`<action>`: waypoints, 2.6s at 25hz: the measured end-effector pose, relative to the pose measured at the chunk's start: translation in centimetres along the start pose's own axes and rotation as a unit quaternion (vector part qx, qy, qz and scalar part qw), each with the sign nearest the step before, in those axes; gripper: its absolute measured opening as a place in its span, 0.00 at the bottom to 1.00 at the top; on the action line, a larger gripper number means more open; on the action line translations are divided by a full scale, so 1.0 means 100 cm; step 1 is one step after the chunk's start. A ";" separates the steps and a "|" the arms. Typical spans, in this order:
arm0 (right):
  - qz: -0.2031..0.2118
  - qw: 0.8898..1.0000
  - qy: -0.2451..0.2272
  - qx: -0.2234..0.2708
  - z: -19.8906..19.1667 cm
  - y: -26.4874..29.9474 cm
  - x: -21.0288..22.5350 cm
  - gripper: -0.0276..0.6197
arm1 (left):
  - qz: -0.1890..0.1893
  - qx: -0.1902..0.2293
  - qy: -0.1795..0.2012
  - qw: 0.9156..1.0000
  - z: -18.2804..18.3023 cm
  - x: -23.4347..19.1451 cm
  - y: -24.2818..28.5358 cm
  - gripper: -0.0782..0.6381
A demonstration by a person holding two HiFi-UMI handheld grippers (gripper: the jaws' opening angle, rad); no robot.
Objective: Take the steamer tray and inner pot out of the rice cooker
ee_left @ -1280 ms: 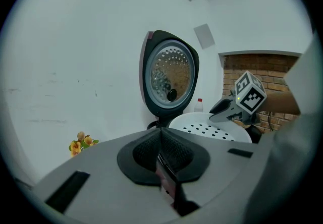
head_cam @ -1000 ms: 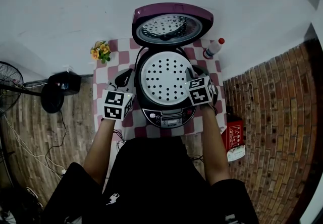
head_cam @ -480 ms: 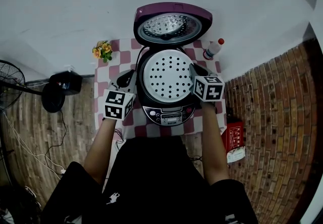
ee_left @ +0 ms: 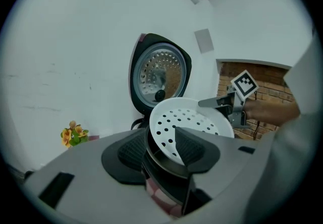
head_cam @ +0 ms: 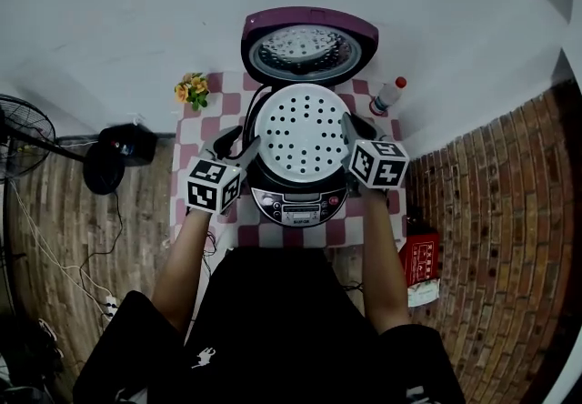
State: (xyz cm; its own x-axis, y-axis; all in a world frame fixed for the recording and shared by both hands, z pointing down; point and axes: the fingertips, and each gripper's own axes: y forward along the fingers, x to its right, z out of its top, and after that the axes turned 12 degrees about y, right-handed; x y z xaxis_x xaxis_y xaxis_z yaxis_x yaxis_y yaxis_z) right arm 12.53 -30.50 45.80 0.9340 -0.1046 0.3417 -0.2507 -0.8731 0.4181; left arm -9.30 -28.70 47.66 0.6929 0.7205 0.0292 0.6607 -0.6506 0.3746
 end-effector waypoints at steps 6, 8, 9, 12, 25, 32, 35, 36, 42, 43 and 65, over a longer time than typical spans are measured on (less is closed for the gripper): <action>0.053 0.998 0.006 0.024 0.017 -0.011 -0.009 0.08 | 0.040 0.003 -0.045 0.998 0.007 0.008 -0.016 0.33; 0.075 0.997 0.012 0.032 0.021 -0.017 -0.014 0.08 | 0.046 0.006 -0.064 0.997 0.009 0.012 -0.021 0.33; 0.086 0.996 0.015 0.036 0.022 -0.020 -0.016 0.08 | 0.045 0.010 -0.078 0.996 0.011 0.015 -0.023 0.33; 0.119 0.992 0.017 0.045 0.025 -0.027 -0.026 0.08 | 0.041 0.016 -0.106 0.993 0.015 0.026 -0.030 0.29; 0.166 0.982 -0.076 0.051 0.012 -0.047 -0.065 0.09 | 0.186 0.038 -0.097 0.977 0.024 0.043 -0.092 0.19; 0.196 0.976 -0.083 0.047 0.008 -0.051 -0.094 0.09 | 0.222 0.046 -0.092 0.970 0.023 0.038 -0.124 0.18; 0.199 0.975 -0.090 0.046 0.005 -0.051 -0.110 0.09 | 0.226 0.053 -0.090 0.969 0.020 0.029 -0.137 0.18; 0.198 0.975 -0.092 0.046 0.004 -0.050 -0.116 0.09 | 0.225 0.057 -0.089 0.968 0.019 0.025 -0.141 0.18; 0.184 0.976 -0.109 0.042 -0.005 -0.045 -0.158 0.09 | 0.215 0.065 -0.090 0.970 0.010 -0.003 -0.172 0.18; 0.182 0.976 -0.109 0.043 -0.006 -0.046 -0.166 0.09 | 0.213 0.066 -0.091 0.971 0.008 -0.008 -0.178 0.18; 0.105 0.988 -0.104 0.038 -0.065 -0.032 -0.266 0.10 | 0.159 0.071 -0.085 0.981 -0.042 -0.098 -0.245 0.17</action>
State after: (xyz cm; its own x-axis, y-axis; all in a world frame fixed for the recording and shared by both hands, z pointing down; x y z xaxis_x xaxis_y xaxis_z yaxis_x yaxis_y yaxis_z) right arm -13.17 -21.82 40.81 0.8972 -0.3770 0.2300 -0.4329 -0.8538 0.2892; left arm -33.45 -18.80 42.06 0.9010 0.4325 -0.0350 0.4278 -0.8718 0.2385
